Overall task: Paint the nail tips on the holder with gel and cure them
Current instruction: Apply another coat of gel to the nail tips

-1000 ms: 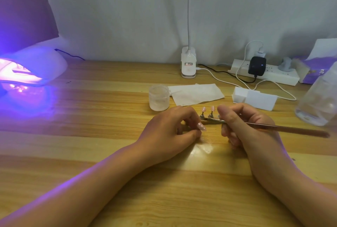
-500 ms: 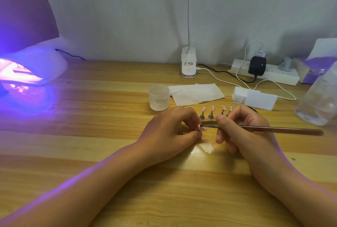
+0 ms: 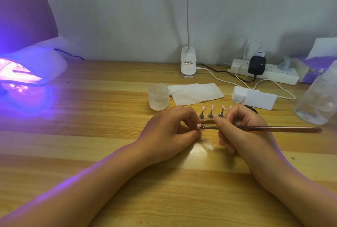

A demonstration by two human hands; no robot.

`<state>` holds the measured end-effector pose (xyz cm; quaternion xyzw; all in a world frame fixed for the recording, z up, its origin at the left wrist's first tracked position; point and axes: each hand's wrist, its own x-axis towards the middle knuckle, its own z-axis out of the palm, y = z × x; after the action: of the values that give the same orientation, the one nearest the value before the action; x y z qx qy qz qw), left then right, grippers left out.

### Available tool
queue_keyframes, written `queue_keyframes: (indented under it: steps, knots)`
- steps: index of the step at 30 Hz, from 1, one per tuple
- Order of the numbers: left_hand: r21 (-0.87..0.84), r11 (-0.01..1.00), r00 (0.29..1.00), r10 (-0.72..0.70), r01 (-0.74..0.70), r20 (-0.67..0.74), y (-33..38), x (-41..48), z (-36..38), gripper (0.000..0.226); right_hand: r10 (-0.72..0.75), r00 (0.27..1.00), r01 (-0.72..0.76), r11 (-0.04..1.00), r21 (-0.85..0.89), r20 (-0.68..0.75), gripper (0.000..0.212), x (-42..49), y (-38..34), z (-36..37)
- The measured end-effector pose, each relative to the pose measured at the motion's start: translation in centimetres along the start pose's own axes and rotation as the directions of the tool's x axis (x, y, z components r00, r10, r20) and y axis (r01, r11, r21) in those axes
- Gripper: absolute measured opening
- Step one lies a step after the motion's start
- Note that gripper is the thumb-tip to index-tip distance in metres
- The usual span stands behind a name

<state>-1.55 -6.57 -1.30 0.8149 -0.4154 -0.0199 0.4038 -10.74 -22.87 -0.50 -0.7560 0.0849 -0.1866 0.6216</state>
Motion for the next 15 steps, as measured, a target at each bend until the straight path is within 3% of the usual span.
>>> queue_keyframes:
  steps: [11, 15]
  knots:
    - [-0.026, 1.0, 1.0, 0.006, -0.006, -0.018, -0.34, 0.0, 0.06, 0.009, -0.013, 0.998, 0.019, 0.996, 0.087, -0.066, 0.023, 0.1, 0.11, -0.17]
    - [-0.027, 1.0, 1.0, 0.008, -0.009, -0.026, -0.37, 0.03, 0.1, 0.009, -0.008, 1.0, 0.007, 0.987, 0.162, 0.005, 0.019, 0.02, -0.09, -0.27]
